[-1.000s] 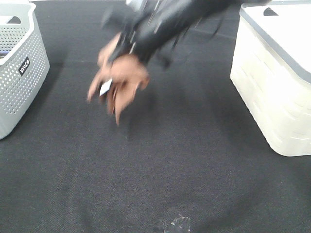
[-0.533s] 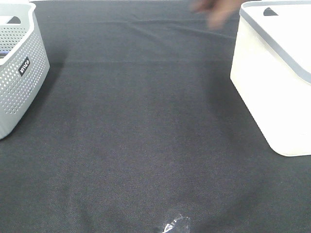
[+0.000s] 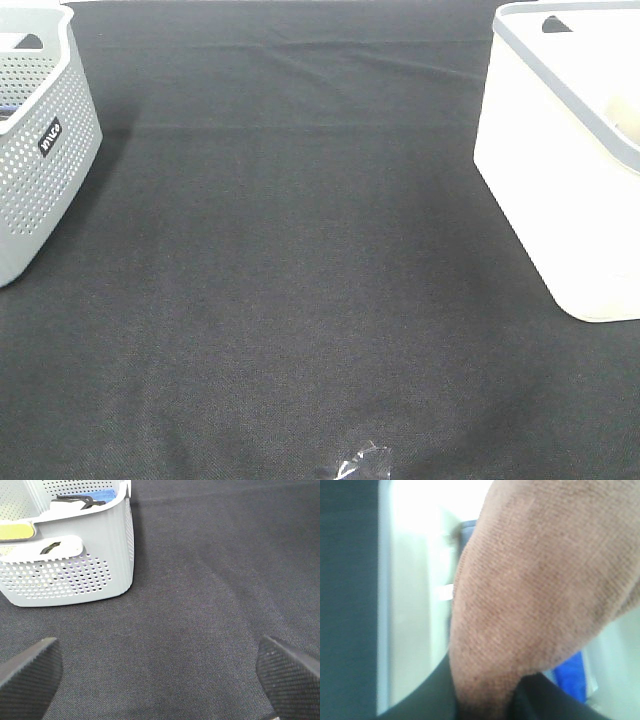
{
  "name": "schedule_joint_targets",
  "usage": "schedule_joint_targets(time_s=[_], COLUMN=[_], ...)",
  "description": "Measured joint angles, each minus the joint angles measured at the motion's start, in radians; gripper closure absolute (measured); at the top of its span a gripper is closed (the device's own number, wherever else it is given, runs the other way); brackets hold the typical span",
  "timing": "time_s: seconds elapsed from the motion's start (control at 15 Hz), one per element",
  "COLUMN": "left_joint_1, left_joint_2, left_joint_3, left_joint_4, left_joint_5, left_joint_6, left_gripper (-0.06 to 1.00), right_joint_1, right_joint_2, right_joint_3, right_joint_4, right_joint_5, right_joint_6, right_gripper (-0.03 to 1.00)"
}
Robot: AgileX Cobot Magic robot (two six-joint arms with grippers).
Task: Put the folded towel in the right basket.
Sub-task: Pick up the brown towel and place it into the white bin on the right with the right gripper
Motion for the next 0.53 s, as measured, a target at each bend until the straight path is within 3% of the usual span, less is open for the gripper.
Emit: schedule_joint_targets(time_s=[0.33,0.4,0.47,0.53], left_joint_1=[0.0,0.0,0.0,0.0], left_joint_2=[0.0,0.0,0.0,0.0], left_joint_3=[0.0,0.0,0.0,0.0], left_joint_4=[0.0,0.0,0.0,0.0], left_joint_5=[0.0,0.0,0.0,0.0], left_joint_6=[0.0,0.0,0.0,0.0], left_gripper=[-0.04,-0.04,-0.04,-0.04], right_joint_1=[0.0,0.0,0.0,0.0], right_joint_2=[0.136,0.15,0.156,0.162], right_joint_3=[0.043,0.043,0.043,0.043], right_joint_4=[-0.022,-0.022,-0.022,-0.022], right_joint_5=[-0.123,-0.129,-0.137,-0.142], right_joint_6=[0.016,0.038,0.055,0.061], right_gripper=[0.76,0.69,0.52,0.28])
